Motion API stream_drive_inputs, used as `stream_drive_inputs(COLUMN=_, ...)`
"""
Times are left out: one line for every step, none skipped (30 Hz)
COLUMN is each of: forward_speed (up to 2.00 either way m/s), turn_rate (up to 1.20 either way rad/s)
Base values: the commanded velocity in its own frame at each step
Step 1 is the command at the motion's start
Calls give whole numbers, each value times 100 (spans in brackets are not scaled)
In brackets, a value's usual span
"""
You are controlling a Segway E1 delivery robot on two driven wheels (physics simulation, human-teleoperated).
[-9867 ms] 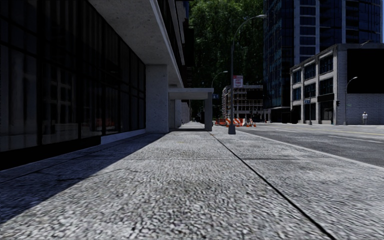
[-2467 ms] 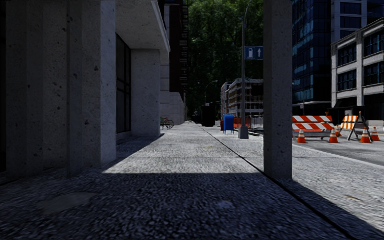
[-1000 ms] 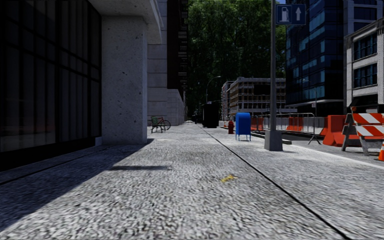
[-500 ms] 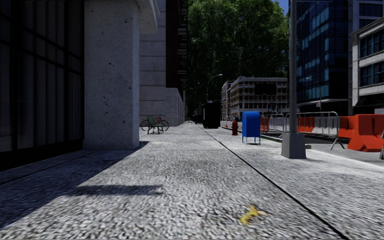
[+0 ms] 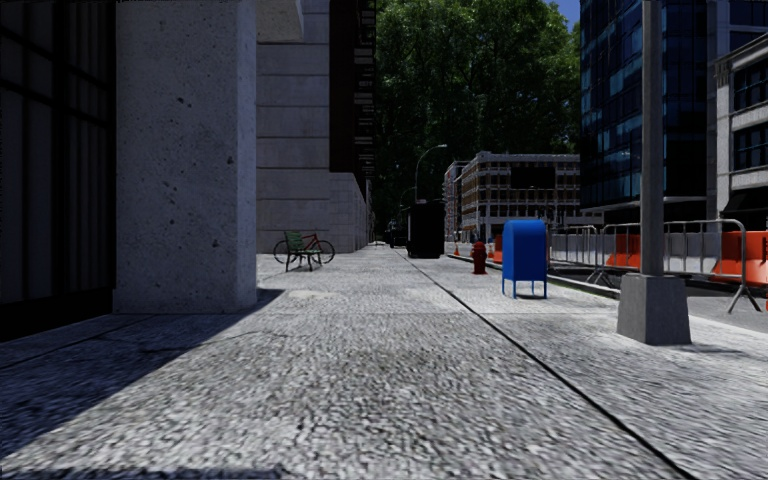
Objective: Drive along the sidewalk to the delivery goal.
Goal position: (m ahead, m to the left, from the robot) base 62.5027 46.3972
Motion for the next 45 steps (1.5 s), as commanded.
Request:
stream_drive_inputs(forward_speed=200, turn_rate=0)
stream_drive_inputs(forward_speed=200, turn_rate=0)
stream_drive_inputs(forward_speed=200, turn_rate=0)
stream_drive_inputs(forward_speed=200, turn_rate=0)
stream_drive_inputs(forward_speed=200, turn_rate=0)
stream_drive_inputs(forward_speed=200, turn_rate=0)
stream_drive_inputs(forward_speed=200, turn_rate=0)
stream_drive_inputs(forward_speed=200, turn_rate=0)
stream_drive_inputs(forward_speed=200, turn_rate=0)
stream_drive_inputs(forward_speed=200, turn_rate=0)
stream_drive_inputs(forward_speed=200, turn_rate=0)
stream_drive_inputs(forward_speed=200, turn_rate=0)
stream_drive_inputs(forward_speed=200, turn_rate=0)
stream_drive_inputs(forward_speed=200, turn_rate=0)
stream_drive_inputs(forward_speed=200, turn_rate=0)
stream_drive_inputs(forward_speed=200, turn_rate=0)
stream_drive_inputs(forward_speed=200, turn_rate=0)
stream_drive_inputs(forward_speed=200, turn_rate=0)
stream_drive_inputs(forward_speed=200, turn_rate=0)
stream_drive_inputs(forward_speed=200, turn_rate=0)
stream_drive_inputs(forward_speed=200, turn_rate=0)
stream_drive_inputs(forward_speed=200, turn_rate=0)
stream_drive_inputs(forward_speed=200, turn_rate=0)
stream_drive_inputs(forward_speed=200, turn_rate=0)
stream_drive_inputs(forward_speed=200, turn_rate=0)
stream_drive_inputs(forward_speed=200, turn_rate=0)
stream_drive_inputs(forward_speed=200, turn_rate=0)
stream_drive_inputs(forward_speed=200, turn_rate=0)
stream_drive_inputs(forward_speed=200, turn_rate=0)
stream_drive_inputs(forward_speed=200, turn_rate=0)
stream_drive_inputs(forward_speed=200, turn_rate=0)
stream_drive_inputs(forward_speed=200, turn_rate=0)
stream_drive_inputs(forward_speed=200, turn_rate=0)
stream_drive_inputs(forward_speed=200, turn_rate=0)
stream_drive_inputs(forward_speed=200, turn_rate=0)
stream_drive_inputs(forward_speed=200, turn_rate=0)
stream_drive_inputs(forward_speed=200, turn_rate=0)
stream_drive_inputs(forward_speed=200, turn_rate=0)
stream_drive_inputs(forward_speed=200, turn_rate=0)
stream_drive_inputs(forward_speed=200, turn_rate=0)
stream_drive_inputs(forward_speed=200, turn_rate=0)
stream_drive_inputs(forward_speed=200, turn_rate=0)
stream_drive_inputs(forward_speed=200, turn_rate=0)
stream_drive_inputs(forward_speed=200, turn_rate=0)
stream_drive_inputs(forward_speed=200, turn_rate=0)
